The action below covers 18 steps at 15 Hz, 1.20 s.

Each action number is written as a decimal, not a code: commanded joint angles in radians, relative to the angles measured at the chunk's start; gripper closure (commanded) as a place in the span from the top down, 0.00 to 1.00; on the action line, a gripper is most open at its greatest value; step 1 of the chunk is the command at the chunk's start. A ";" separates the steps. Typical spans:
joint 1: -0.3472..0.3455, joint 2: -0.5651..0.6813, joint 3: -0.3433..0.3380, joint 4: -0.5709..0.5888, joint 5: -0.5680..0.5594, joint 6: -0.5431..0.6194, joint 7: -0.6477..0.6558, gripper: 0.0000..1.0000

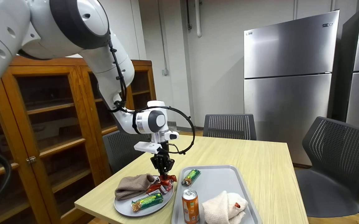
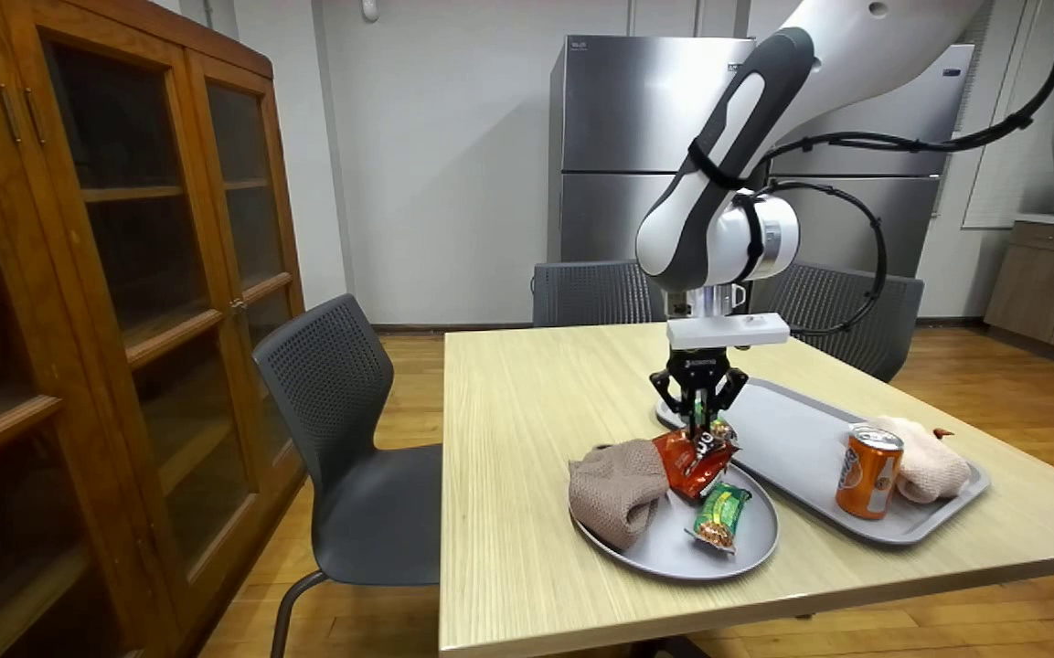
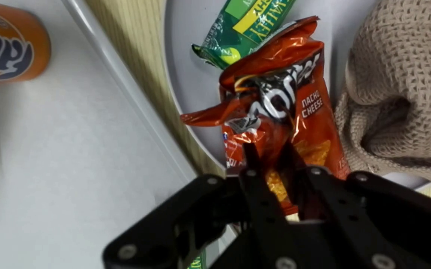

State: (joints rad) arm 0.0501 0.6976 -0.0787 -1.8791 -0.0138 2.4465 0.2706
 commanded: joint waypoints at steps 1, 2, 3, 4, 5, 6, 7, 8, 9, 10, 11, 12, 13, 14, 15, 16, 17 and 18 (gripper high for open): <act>0.005 0.011 -0.004 0.032 0.014 -0.044 0.015 0.00; 0.004 0.010 -0.003 0.030 0.016 -0.045 0.014 0.00; 0.002 0.006 0.000 0.027 0.019 -0.046 0.012 0.00; 0.004 -0.004 0.000 0.022 0.019 -0.053 0.012 0.00; 0.002 -0.017 0.004 0.021 0.022 -0.064 0.006 0.00; 0.000 -0.025 0.007 0.025 0.026 -0.073 0.001 0.00; -0.001 -0.032 0.010 0.033 0.029 -0.084 -0.003 0.00; -0.002 -0.036 0.012 0.046 0.031 -0.092 -0.005 0.00; -0.001 -0.038 0.011 0.062 0.032 -0.096 -0.004 0.00; 0.000 -0.037 0.011 0.084 0.031 -0.099 -0.001 0.00; -0.002 -0.033 0.014 0.106 0.035 -0.104 -0.003 0.00; -0.002 -0.024 0.015 0.135 0.037 -0.110 -0.002 0.00; -0.005 -0.015 0.018 0.162 0.043 -0.118 -0.002 0.00; -0.006 -0.003 0.019 0.192 0.046 -0.127 -0.002 0.00; -0.007 0.005 0.020 0.216 0.049 -0.134 -0.002 0.00; -0.010 0.017 0.021 0.245 0.053 -0.143 -0.005 0.00; -0.009 0.030 0.019 0.271 0.052 -0.150 -0.004 0.00; -0.010 0.042 0.018 0.300 0.052 -0.161 -0.005 0.00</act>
State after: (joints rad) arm 0.0522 0.6909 -0.0721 -1.6880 0.0221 2.3478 0.2706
